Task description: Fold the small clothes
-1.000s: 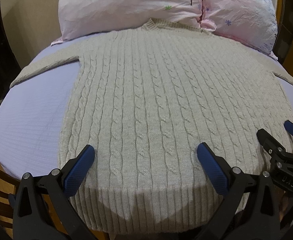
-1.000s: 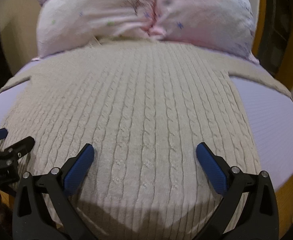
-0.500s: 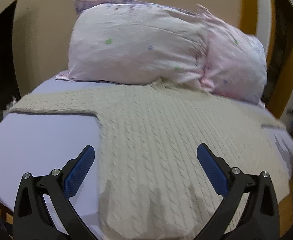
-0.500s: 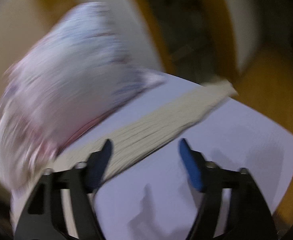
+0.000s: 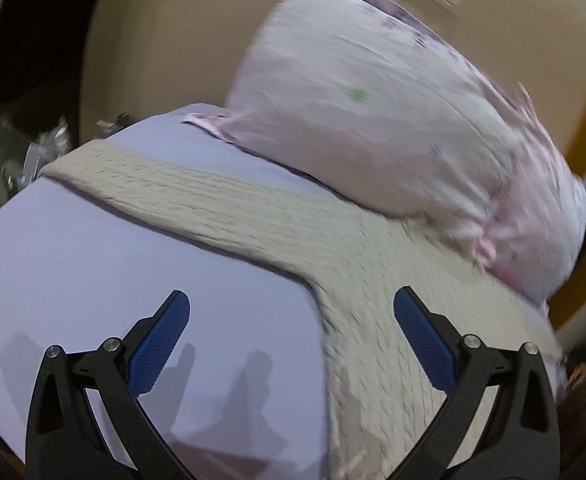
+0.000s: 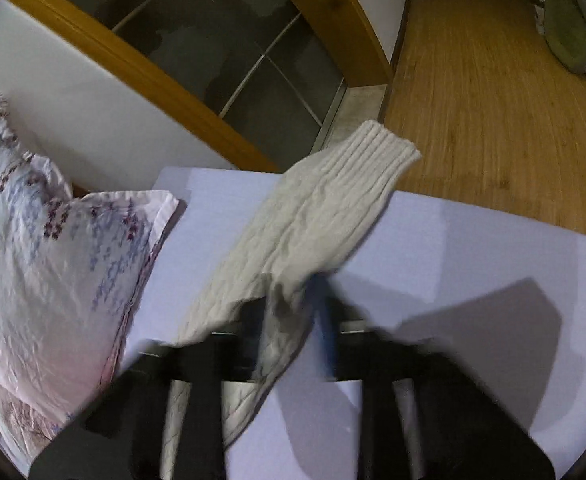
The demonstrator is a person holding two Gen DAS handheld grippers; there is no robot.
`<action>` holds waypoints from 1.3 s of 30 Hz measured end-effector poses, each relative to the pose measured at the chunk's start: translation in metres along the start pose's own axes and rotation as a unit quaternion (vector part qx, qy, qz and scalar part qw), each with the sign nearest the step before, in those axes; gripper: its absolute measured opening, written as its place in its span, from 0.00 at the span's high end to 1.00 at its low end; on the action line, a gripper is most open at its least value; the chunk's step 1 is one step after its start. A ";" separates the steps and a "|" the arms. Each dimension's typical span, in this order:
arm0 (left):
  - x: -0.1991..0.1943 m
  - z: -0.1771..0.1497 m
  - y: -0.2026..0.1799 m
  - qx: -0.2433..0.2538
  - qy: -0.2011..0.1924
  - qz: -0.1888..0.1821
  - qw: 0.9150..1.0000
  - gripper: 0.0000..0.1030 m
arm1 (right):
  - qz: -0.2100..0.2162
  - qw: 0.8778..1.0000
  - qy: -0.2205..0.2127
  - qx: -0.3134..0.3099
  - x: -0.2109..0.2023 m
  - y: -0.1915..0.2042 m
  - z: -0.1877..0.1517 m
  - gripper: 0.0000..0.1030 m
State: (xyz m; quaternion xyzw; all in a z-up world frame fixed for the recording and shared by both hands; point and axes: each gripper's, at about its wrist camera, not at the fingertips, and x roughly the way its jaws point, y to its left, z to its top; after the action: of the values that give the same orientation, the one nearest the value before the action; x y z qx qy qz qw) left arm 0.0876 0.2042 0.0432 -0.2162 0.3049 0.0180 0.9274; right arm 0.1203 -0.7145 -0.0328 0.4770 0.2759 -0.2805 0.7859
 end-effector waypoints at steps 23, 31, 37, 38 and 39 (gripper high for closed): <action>0.040 0.060 0.134 -0.206 0.007 0.096 0.974 0.22 | 0.283 0.698 0.205 -0.625 -0.115 0.298 -0.475 0.42; 0.055 0.082 0.171 -0.267 -0.022 0.100 0.958 0.40 | 0.309 0.779 0.147 -0.525 -0.148 0.245 -0.368 0.23; 0.066 0.104 0.166 -0.246 -0.011 0.147 0.958 0.93 | 0.292 0.821 0.140 -0.470 -0.134 0.214 -0.313 0.23; 0.062 0.111 0.149 -0.218 -0.021 0.149 0.964 0.93 | 0.291 0.825 0.136 -0.466 -0.133 0.212 -0.308 0.23; 0.058 0.119 0.120 -0.171 -0.033 0.144 0.974 0.93 | 0.289 0.829 0.129 -0.461 -0.132 0.209 -0.301 0.23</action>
State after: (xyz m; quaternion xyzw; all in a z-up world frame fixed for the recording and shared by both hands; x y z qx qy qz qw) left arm 0.1809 0.3565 0.0491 -0.3243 0.2948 0.2099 0.8740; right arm 0.1257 -0.3380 0.0660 0.1495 0.3219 0.1829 0.9168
